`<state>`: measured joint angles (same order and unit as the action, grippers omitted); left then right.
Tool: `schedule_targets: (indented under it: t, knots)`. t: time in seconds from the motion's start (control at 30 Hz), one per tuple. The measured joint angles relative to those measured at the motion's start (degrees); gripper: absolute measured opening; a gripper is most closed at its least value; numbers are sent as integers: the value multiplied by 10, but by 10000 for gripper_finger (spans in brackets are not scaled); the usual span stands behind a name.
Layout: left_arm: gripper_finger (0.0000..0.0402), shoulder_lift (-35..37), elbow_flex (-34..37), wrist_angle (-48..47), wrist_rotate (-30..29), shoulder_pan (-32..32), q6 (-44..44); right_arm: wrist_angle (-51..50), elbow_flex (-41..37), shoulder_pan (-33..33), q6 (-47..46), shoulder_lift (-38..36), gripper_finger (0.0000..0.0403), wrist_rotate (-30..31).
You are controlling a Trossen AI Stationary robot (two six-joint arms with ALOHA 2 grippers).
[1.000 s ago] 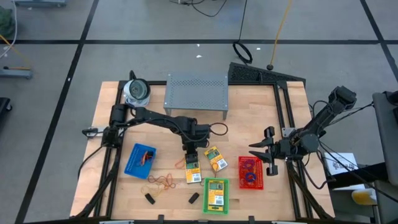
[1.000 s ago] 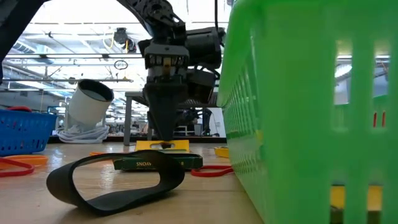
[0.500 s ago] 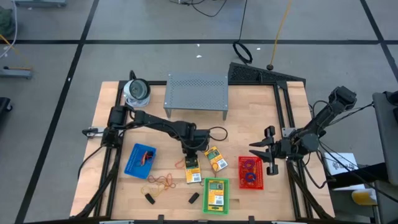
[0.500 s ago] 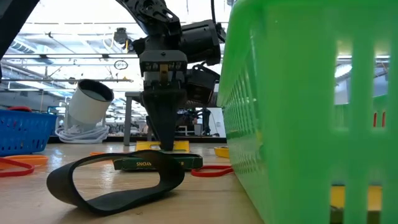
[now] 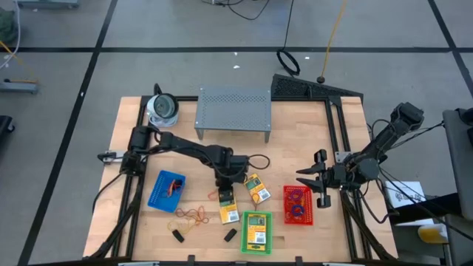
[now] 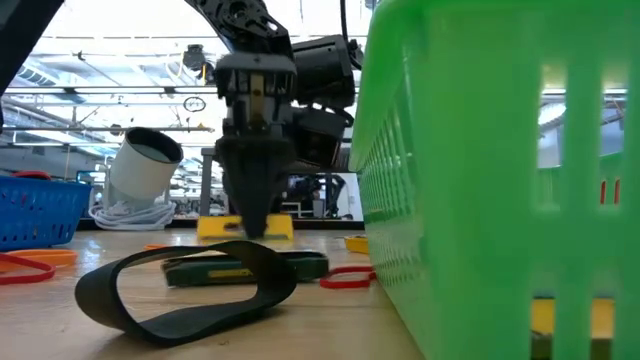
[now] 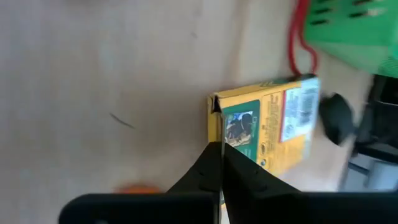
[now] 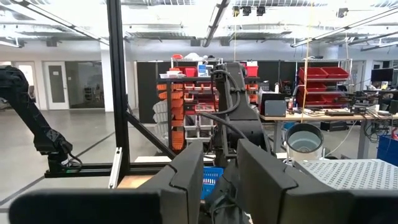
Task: Pick & Place Office Desk Supplies
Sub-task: Put the yellow crayon box into the green bin
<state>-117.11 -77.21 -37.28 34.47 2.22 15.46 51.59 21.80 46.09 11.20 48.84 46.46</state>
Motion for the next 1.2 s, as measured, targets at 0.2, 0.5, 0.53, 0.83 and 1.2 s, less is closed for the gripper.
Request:
schedule_targets:
  t: [0.2,0.5,0.53,0.83,1.2]
  knots:
    - [3,54,0,1,28,-9,1,-12,0,0,-10,1,89,0]
    - [2,167,0,59,78,-19,40,-17,0,0,-15,1,89,1]
    - [2,177,0,69,88,-18,49,-18,0,0,-15,1,89,1]
    - [1,202,-1,163,125,16,120,-17,0,0,-13,1,89,2]
    - [1,79,-84,239,191,42,159,-17,0,0,-16,1,89,2]
